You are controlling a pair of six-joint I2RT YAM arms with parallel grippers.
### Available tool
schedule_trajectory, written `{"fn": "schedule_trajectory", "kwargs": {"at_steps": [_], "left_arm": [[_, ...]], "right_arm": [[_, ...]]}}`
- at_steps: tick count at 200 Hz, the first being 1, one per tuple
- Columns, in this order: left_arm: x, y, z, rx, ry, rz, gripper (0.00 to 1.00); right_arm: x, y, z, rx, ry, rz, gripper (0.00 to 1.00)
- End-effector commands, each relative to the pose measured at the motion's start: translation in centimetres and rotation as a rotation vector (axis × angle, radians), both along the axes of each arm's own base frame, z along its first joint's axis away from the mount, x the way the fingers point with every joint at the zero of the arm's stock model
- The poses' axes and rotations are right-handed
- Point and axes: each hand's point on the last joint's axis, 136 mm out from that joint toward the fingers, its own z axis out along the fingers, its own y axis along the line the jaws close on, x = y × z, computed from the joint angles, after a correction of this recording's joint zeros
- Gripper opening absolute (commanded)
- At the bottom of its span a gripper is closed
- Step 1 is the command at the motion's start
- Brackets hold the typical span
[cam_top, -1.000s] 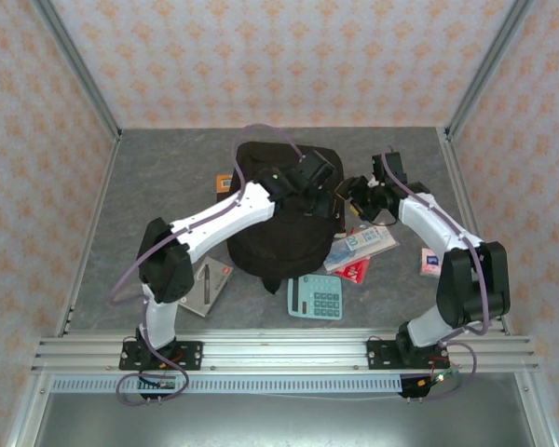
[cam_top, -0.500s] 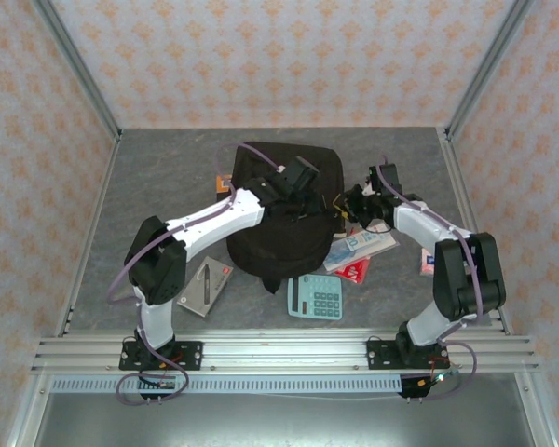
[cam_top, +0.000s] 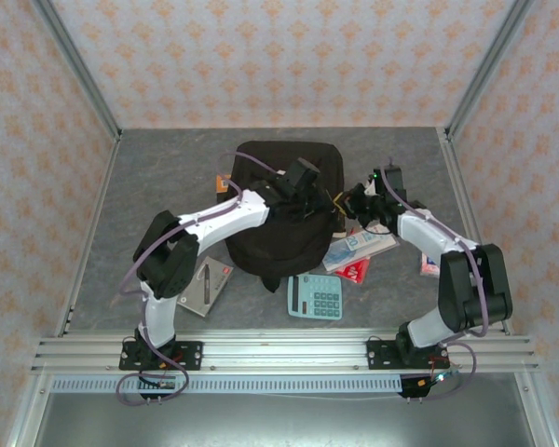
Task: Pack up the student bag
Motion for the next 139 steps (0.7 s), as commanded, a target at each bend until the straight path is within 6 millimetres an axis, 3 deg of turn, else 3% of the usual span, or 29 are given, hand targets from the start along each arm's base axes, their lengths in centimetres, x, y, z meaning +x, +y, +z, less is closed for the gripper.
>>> {"fn": "schedule_trajectory", "kwargs": {"at_steps": [1, 38, 74, 94, 139], "left_arm": [[0.8, -0.3, -0.2, -0.035, 0.025, 0.041, 0.43], [0.6, 0.5, -0.8, -0.003, 0.046, 0.073, 0.43], [1.0, -0.8, -1.7, -0.051, 0.074, 0.072, 0.41], [1.3, -1.2, -1.8, -0.055, 0.073, 0.069, 0.34], [2.1, -2.1, -1.0, -0.069, 0.039, 0.04, 0.07]], "right_arm": [[0.2, 0.0, 2.2, 0.039, -0.068, -0.015, 0.0], [0.1, -0.1, 2.3, 0.045, -0.071, -0.024, 0.0], [0.0, 0.0, 2.4, 0.072, -0.079, -0.036, 0.0], [0.0, -0.1, 2.4, 0.071, -0.082, -0.041, 0.0], [-0.4, -0.4, 2.3, 0.043, -0.084, -0.042, 0.0]]}}
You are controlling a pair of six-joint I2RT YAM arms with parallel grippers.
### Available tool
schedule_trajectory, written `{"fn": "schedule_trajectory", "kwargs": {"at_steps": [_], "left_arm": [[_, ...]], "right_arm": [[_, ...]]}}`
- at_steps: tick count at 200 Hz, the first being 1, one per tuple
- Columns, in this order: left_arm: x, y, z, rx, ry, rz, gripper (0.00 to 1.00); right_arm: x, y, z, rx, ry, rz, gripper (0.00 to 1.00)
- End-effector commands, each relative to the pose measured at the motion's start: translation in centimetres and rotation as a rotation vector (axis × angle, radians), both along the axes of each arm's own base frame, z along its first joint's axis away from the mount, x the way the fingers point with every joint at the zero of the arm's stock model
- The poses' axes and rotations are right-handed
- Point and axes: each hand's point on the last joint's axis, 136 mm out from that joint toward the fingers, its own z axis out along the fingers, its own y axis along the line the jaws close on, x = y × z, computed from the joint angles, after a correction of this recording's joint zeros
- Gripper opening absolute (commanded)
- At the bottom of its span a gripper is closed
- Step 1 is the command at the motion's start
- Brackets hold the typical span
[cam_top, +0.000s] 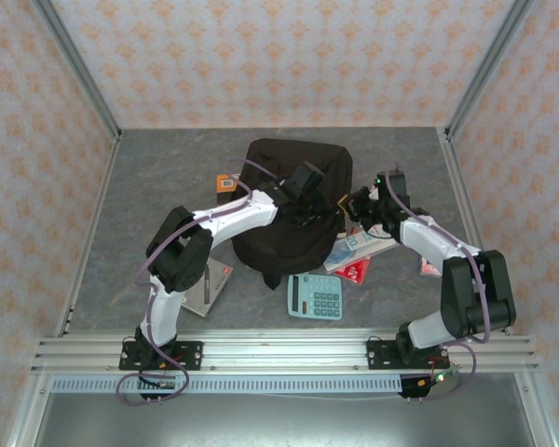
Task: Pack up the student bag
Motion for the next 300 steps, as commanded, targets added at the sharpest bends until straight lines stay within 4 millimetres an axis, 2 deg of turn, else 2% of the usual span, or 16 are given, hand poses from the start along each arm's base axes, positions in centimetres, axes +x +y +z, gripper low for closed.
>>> {"fn": "schedule_trajectory", "kwargs": {"at_steps": [1, 13, 75, 128, 150, 180, 183, 186, 232, 261, 300], "left_arm": [[1.6, -1.0, 1.2, -0.035, -0.047, -0.006, 0.06], [1.6, -1.2, 1.5, -0.04, -0.052, -0.015, 0.0], [0.3, -0.3, 4.1, 0.005, -0.112, -0.075, 0.0], [-1.9, 0.7, 4.7, 0.044, -0.135, -0.133, 0.0], [-2.2, 0.8, 4.5, 0.063, -0.139, -0.155, 0.0], [-2.2, 0.5, 5.1, 0.067, -0.157, -0.181, 0.0], [-2.4, 0.6, 6.4, 0.055, -0.179, -0.183, 0.0], [-2.4, 0.5, 6.8, 0.052, -0.186, -0.187, 0.0], [-3.7, -1.3, 9.1, 0.075, -0.243, -0.269, 0.0], [-4.6, -2.5, 9.1, 0.074, -0.239, -0.306, 0.0], [-5.4, -1.3, 8.0, 0.102, -0.232, -0.3, 0.0]], "right_arm": [[0.0, 0.7, 2.9, 0.033, -0.087, 0.03, 0.0], [-0.2, 0.2, 2.8, -0.003, -0.086, 0.024, 0.0], [-0.1, -2.2, 3.0, -0.145, -0.069, -0.029, 0.0], [0.4, -3.3, 2.8, -0.184, -0.05, -0.054, 0.0], [0.6, -3.6, 2.7, -0.191, -0.047, -0.059, 0.0], [0.9, -4.1, 2.6, -0.213, -0.043, -0.061, 0.0], [0.9, -4.1, 2.6, -0.215, -0.043, -0.061, 0.0], [0.9, -4.1, 2.6, -0.217, -0.042, -0.058, 0.0], [1.5, -4.7, 2.1, -0.242, -0.02, -0.072, 0.0], [2.1, -5.5, 1.4, -0.237, 0.002, -0.094, 0.0], [3.0, -6.7, 1.8, -0.217, 0.006, -0.129, 0.03]]}}
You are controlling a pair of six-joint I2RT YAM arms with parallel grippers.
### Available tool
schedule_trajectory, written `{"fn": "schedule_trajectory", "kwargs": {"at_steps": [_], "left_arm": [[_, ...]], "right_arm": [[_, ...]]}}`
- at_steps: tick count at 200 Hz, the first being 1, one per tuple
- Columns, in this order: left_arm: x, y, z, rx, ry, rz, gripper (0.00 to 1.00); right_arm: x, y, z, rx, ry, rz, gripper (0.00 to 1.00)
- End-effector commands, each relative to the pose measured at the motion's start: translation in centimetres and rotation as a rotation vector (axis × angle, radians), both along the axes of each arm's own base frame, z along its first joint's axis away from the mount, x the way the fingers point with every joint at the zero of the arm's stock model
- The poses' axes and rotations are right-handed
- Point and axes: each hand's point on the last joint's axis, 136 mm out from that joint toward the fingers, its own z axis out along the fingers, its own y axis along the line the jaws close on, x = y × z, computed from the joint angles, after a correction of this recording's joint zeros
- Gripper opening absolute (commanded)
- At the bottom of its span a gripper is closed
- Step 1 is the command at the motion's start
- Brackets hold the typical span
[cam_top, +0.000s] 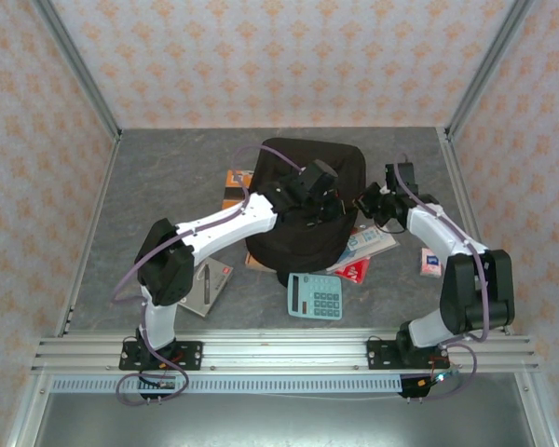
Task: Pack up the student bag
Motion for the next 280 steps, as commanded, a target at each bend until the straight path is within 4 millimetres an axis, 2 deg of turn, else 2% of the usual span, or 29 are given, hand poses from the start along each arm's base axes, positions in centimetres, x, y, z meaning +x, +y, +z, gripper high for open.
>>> {"fn": "schedule_trajectory", "kwargs": {"at_steps": [1, 43, 76, 98, 116, 143, 168, 184, 195, 206, 220, 236, 253, 280], "left_arm": [[-0.6, 1.9, 0.9, 0.031, -0.033, 0.016, 0.0], [-1.7, 3.2, -0.5, 0.076, -0.014, -0.001, 0.0], [-1.3, 3.4, 0.1, 0.086, -0.047, -0.008, 0.0], [-1.7, 2.0, 0.6, 0.063, -0.051, -0.092, 0.19], [-2.1, 2.0, 0.6, 0.067, -0.06, -0.123, 0.29], [-2.5, 2.6, 1.1, 0.05, -0.098, -0.125, 0.32], [-2.8, 2.9, 0.9, 0.05, -0.095, -0.122, 0.33], [-3.1, 2.7, 0.7, 0.03, -0.099, -0.131, 0.31], [-3.3, 2.6, 0.4, 0.023, -0.096, -0.132, 0.29], [-3.5, 2.4, -0.1, 0.019, -0.088, -0.136, 0.26], [-3.6, 2.4, -0.9, 0.028, -0.078, -0.132, 0.24], [-3.4, 2.5, -1.3, 0.04, -0.079, -0.121, 0.23], [-3.2, 2.7, -1.3, 0.054, -0.089, -0.113, 0.23], [-3.1, 2.7, -1.5, 0.062, -0.088, -0.117, 0.23]], "right_arm": [[2.3, -1.8, 2.1, -0.02, -0.07, -0.062, 0.03], [2.8, -1.9, 1.7, -0.019, -0.062, -0.065, 0.01], [2.6, -1.2, 2.3, 0.016, -0.107, -0.034, 0.0], [3.0, 0.7, 4.2, 0.115, -0.223, 0.044, 0.0], [3.2, 2.5, 6.5, 0.245, -0.341, 0.113, 0.0], [3.3, 3.4, 8.7, 0.366, -0.45, 0.13, 0.0], [3.6, 2.9, 8.9, 0.445, -0.468, 0.086, 0.0], [3.9, 2.6, 8.2, 0.471, -0.45, 0.056, 0.01], [4.0, 2.6, 7.6, 0.474, -0.434, 0.049, 0.08], [3.9, 2.6, 6.9, 0.472, -0.402, 0.038, 0.27], [3.5, 2.4, 6.1, 0.438, -0.366, 0.037, 0.46], [2.2, 1.2, 4.3, 0.304, -0.279, 0.005, 0.62], [0.5, -0.2, 3.1, 0.165, -0.195, -0.006, 0.65], [-2.1, -1.1, 1.5, 0.057, -0.049, 0.016, 0.65]]}}
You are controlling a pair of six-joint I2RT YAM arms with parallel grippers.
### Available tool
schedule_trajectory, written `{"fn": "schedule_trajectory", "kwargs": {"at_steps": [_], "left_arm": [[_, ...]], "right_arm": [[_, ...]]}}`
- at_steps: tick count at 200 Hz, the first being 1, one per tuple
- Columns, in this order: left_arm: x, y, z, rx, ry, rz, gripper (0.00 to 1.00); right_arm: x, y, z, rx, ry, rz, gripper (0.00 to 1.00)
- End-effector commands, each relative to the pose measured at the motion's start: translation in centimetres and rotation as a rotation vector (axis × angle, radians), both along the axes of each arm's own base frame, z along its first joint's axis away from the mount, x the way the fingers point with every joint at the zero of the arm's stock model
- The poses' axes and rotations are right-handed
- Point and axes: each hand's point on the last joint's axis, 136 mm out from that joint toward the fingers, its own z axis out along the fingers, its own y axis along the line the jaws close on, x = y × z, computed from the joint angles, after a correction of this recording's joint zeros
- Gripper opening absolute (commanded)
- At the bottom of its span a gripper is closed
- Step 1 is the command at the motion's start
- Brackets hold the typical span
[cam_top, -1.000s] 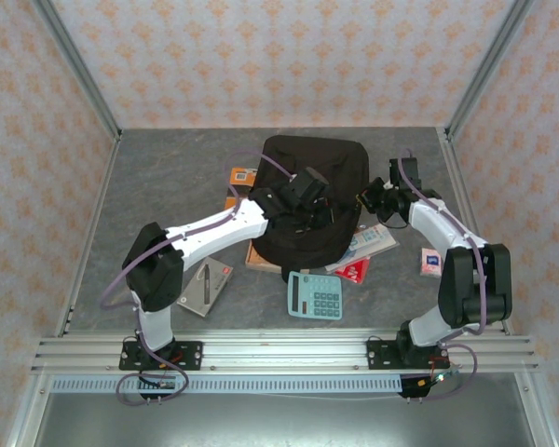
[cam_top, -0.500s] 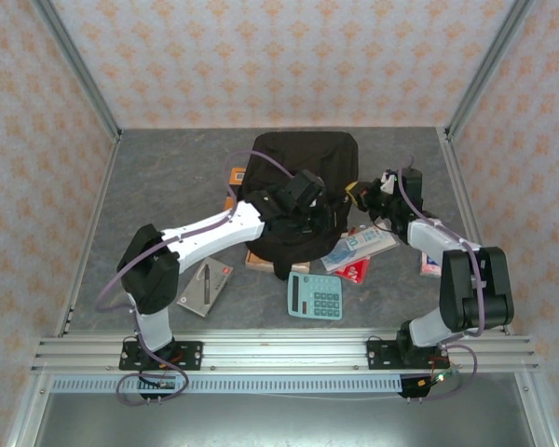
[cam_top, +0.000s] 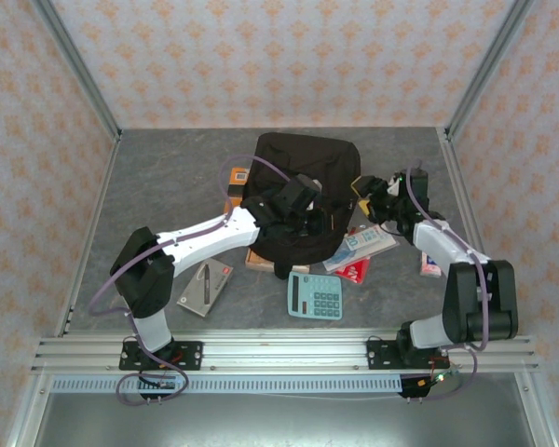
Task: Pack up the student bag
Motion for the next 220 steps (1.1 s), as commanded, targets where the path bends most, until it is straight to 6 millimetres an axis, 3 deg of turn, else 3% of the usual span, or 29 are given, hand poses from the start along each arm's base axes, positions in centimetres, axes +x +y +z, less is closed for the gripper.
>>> {"fn": "schedule_trajectory", "kwargs": {"at_steps": [1, 38, 85, 109, 136, 152, 193, 220], "left_arm": [[0.2, -0.3, 0.2, 0.006, -0.031, -0.002, 0.23], [0.2, -0.8, -0.2, 0.004, -0.018, -0.015, 0.23], [0.0, -0.9, -0.4, 0.01, -0.014, -0.025, 0.23], [0.0, -0.8, -0.5, 0.019, -0.015, -0.024, 0.22], [0.0, -0.4, -0.3, 0.034, -0.025, -0.019, 0.22], [-0.1, -0.1, -0.4, 0.043, -0.03, -0.015, 0.21], [-0.2, 0.5, -0.4, 0.045, -0.038, -0.001, 0.19], [0.0, 1.3, -0.5, 0.07, -0.054, 0.028, 0.14]], "right_arm": [[-2.7, -1.6, -1.3, -0.165, 0.129, 0.021, 0.65], [-4.0, -0.6, -1.8, -0.154, 0.17, 0.077, 0.63], [-2.2, 1.7, -1.6, -0.1, 0.128, 0.145, 0.55], [-1.3, 2.9, -2.0, -0.081, 0.139, 0.179, 0.41], [-1.1, 2.8, -2.5, -0.097, 0.14, 0.165, 0.12], [-0.7, 2.9, -1.2, -0.068, 0.064, 0.156, 0.0], [0.7, 4.0, 2.6, 0.132, -0.161, 0.138, 0.0], [0.4, 4.2, 5.5, 0.237, -0.328, 0.143, 0.0]]}}
